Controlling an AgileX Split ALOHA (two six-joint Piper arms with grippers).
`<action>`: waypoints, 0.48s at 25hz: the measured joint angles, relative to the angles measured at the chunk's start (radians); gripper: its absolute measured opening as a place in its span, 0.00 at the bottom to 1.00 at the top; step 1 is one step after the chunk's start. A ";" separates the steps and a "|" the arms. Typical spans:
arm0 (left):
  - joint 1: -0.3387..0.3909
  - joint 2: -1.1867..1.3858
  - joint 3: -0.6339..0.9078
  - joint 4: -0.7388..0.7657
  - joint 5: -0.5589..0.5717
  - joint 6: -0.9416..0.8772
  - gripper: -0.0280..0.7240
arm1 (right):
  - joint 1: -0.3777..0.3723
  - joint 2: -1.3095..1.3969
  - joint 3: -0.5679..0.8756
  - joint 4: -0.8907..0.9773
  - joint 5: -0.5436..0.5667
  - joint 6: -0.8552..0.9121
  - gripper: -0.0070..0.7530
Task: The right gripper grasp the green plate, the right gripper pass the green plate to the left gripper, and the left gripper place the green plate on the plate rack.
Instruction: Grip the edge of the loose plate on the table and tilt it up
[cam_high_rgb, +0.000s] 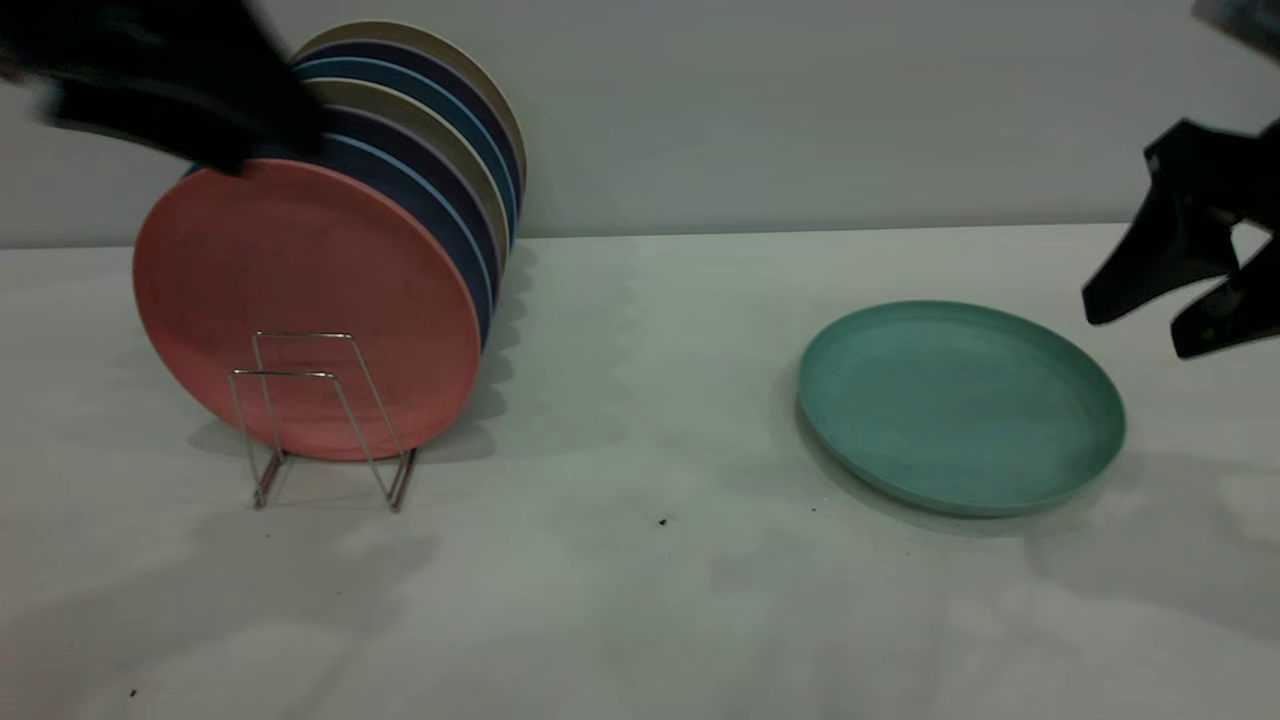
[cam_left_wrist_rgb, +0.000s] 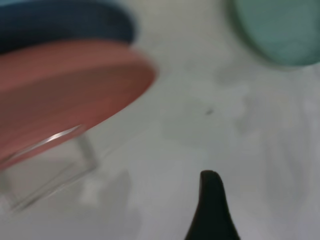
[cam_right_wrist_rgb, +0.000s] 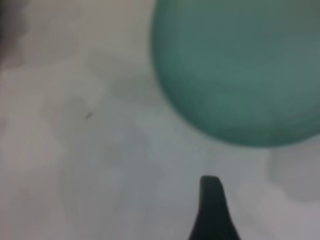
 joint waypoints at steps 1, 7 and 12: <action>-0.030 0.037 -0.015 -0.027 -0.014 0.011 0.80 | -0.018 0.034 -0.016 0.014 0.003 -0.015 0.75; -0.198 0.201 -0.056 -0.158 -0.154 0.092 0.80 | -0.139 0.263 -0.120 0.125 0.056 -0.123 0.75; -0.261 0.257 -0.058 -0.207 -0.203 0.125 0.80 | -0.183 0.427 -0.204 0.245 0.120 -0.236 0.75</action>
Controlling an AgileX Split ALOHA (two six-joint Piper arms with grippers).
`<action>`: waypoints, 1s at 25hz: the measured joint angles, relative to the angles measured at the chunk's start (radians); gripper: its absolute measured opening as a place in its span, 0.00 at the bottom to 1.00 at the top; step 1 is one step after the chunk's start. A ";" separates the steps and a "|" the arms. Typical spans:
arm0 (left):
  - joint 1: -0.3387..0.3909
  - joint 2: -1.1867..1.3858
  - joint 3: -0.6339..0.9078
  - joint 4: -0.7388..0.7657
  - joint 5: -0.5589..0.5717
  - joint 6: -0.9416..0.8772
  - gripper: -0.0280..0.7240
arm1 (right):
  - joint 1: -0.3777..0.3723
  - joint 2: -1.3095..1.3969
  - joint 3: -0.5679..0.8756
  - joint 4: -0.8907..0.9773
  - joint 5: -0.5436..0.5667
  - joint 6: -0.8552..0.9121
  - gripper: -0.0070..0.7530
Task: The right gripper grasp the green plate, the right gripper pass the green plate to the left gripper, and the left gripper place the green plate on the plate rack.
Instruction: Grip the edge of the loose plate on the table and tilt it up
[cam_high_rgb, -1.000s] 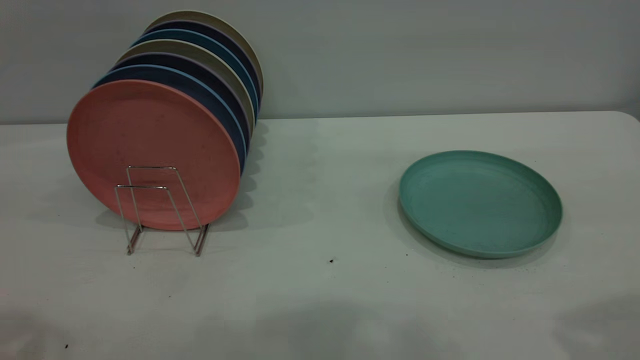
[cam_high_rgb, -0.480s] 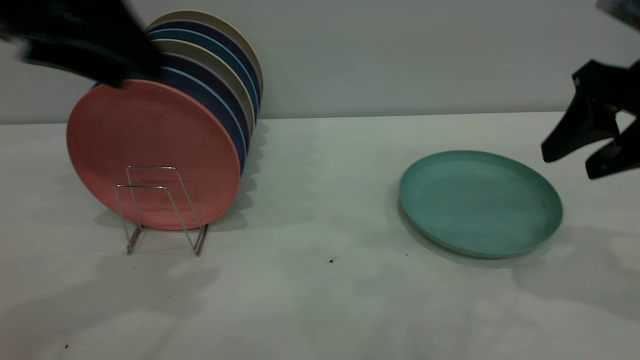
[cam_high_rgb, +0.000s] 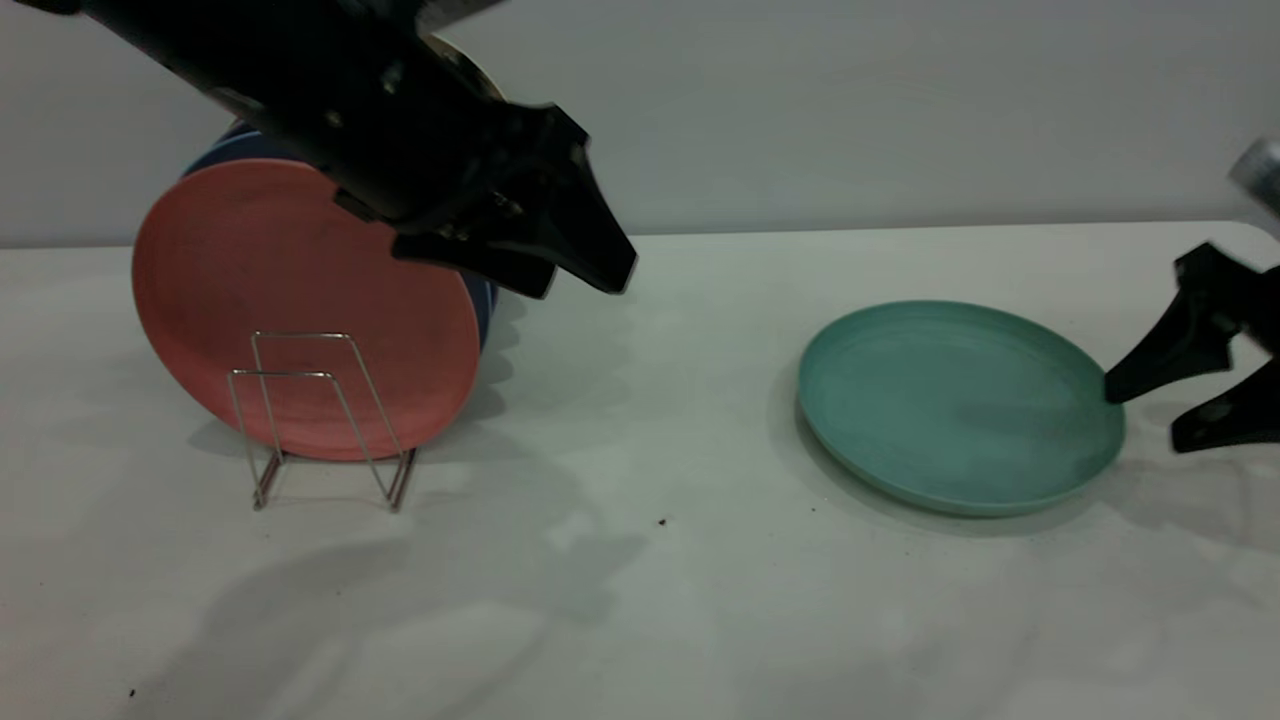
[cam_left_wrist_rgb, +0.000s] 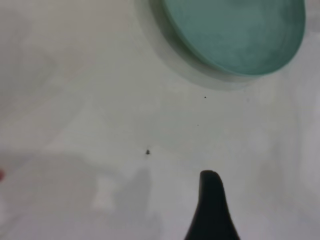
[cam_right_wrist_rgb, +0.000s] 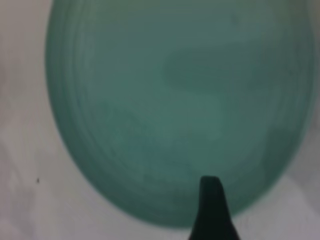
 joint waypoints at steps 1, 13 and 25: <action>-0.004 0.001 0.000 -0.002 0.000 0.002 0.80 | 0.000 0.031 -0.016 0.021 0.012 -0.018 0.75; -0.007 0.001 -0.002 -0.007 -0.010 0.004 0.80 | 0.011 0.179 -0.092 0.161 0.079 -0.107 0.64; -0.007 0.014 -0.002 -0.039 -0.019 0.005 0.80 | 0.045 0.201 -0.094 0.263 0.185 -0.347 0.04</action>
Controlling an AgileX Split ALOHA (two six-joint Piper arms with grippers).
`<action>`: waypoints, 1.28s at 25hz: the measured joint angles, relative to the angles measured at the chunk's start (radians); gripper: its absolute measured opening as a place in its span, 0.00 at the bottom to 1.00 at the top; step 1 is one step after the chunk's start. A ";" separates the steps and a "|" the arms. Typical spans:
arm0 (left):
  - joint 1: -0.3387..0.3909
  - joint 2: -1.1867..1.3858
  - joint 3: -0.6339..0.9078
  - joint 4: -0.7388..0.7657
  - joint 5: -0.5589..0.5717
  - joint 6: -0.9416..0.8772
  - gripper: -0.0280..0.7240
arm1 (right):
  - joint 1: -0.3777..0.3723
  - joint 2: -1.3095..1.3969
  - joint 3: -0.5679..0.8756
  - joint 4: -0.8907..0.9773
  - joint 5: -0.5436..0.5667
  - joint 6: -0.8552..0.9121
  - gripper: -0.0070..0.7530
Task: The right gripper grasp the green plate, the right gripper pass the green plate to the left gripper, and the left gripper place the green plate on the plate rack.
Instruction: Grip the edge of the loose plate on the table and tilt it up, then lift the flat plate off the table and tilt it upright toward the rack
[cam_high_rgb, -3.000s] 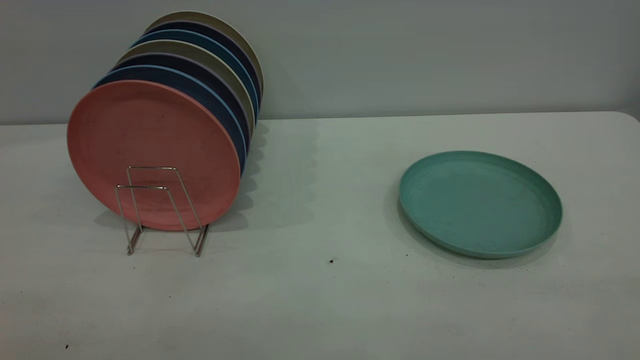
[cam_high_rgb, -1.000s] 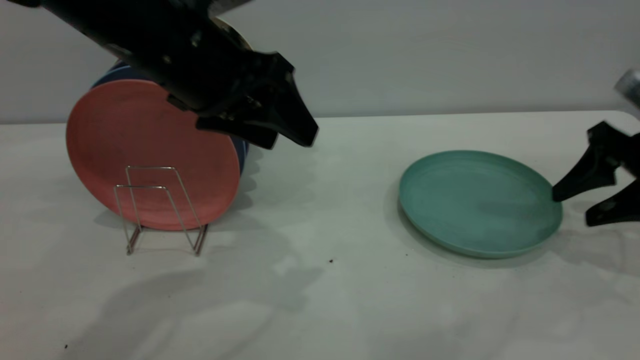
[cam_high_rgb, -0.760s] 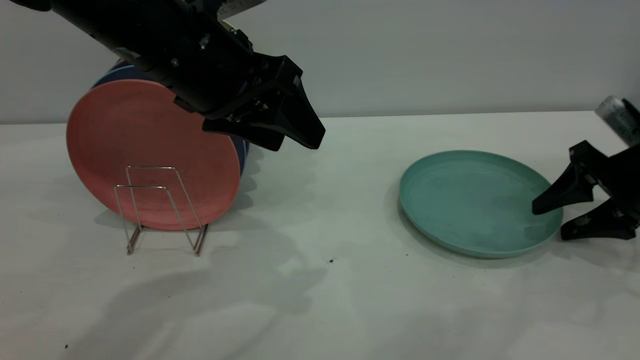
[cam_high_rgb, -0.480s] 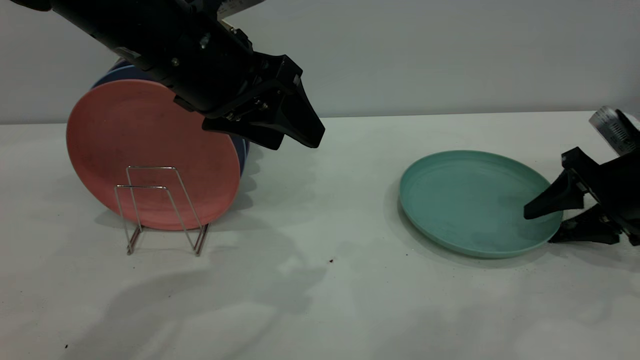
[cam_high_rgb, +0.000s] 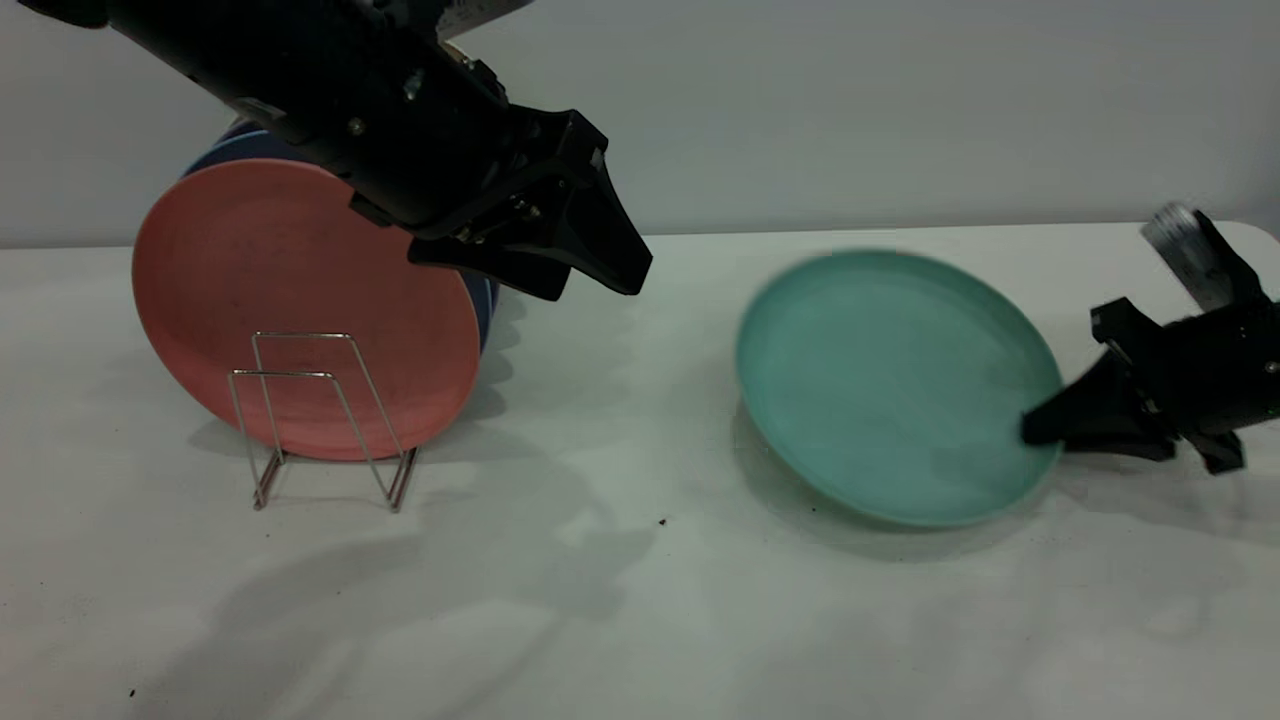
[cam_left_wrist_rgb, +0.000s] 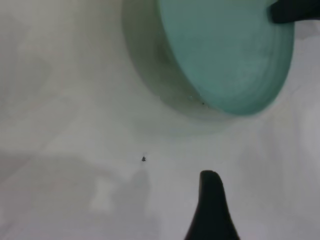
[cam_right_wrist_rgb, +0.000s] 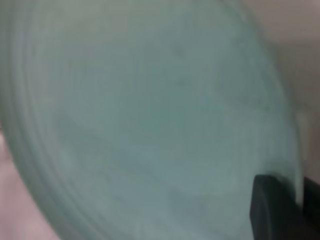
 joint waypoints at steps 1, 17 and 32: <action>0.000 0.005 0.000 -0.013 -0.002 0.000 0.80 | 0.005 -0.001 0.000 -0.002 0.048 -0.033 0.04; 0.000 0.081 0.000 -0.060 -0.071 0.023 0.73 | 0.201 -0.072 0.000 -0.024 0.152 -0.071 0.03; 0.003 0.083 -0.001 -0.119 -0.113 0.025 0.16 | 0.229 -0.073 0.001 0.040 0.179 -0.081 0.19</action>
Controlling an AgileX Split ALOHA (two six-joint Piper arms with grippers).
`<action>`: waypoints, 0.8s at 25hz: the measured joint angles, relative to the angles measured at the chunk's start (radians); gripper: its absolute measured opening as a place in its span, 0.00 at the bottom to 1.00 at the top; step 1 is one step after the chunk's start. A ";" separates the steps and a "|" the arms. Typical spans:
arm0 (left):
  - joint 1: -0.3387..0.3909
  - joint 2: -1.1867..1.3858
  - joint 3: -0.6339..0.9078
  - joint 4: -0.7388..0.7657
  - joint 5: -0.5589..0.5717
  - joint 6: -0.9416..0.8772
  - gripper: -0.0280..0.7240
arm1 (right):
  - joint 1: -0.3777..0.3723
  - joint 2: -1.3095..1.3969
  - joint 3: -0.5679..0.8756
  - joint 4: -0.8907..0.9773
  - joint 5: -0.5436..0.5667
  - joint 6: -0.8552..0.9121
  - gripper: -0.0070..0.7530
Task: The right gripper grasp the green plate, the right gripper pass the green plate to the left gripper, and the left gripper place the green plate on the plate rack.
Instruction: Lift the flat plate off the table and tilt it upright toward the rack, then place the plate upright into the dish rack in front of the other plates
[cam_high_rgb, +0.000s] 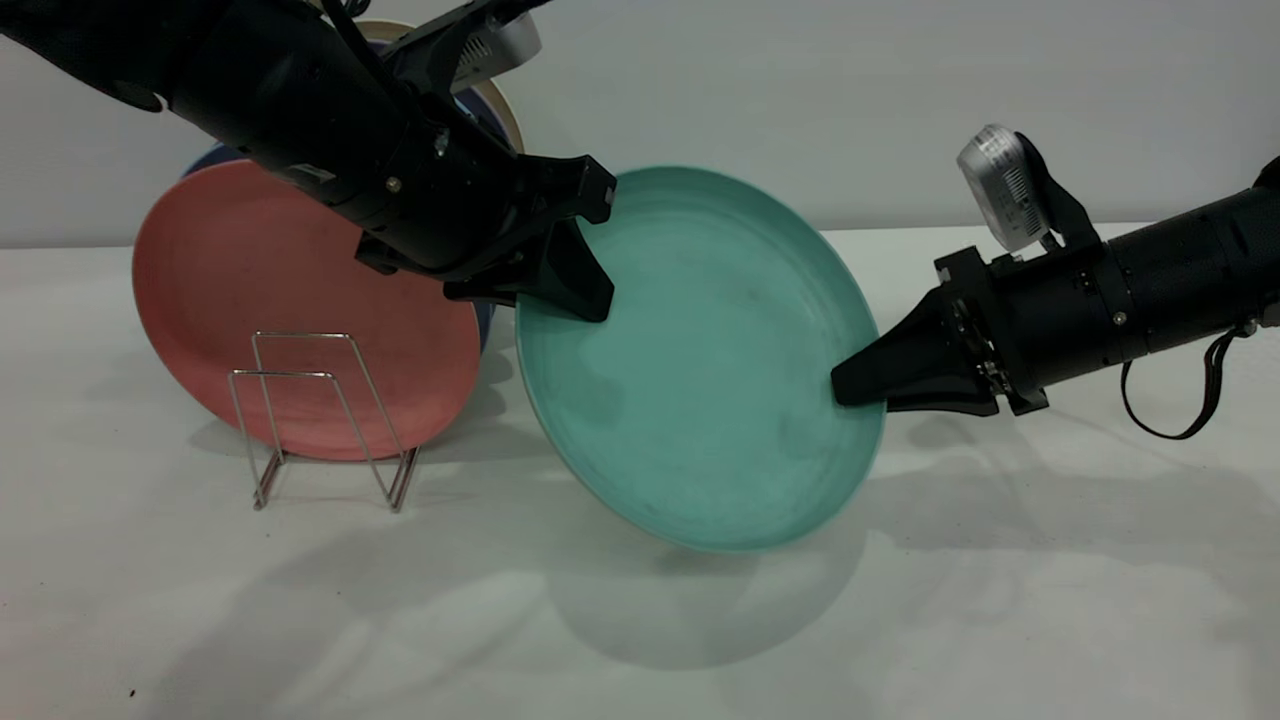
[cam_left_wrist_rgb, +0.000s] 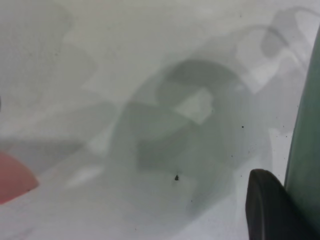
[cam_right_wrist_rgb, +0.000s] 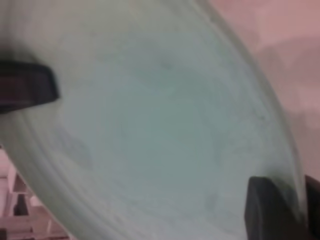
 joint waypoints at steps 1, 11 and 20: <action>0.000 0.000 0.000 0.000 0.000 0.000 0.16 | 0.000 -0.006 0.001 0.005 0.004 0.001 0.25; 0.001 -0.001 -0.001 0.011 0.014 0.108 0.16 | -0.135 -0.304 0.002 0.020 0.069 0.034 0.80; 0.140 -0.195 -0.001 0.063 0.032 0.516 0.16 | -0.175 -0.657 0.019 -0.433 0.159 0.382 0.66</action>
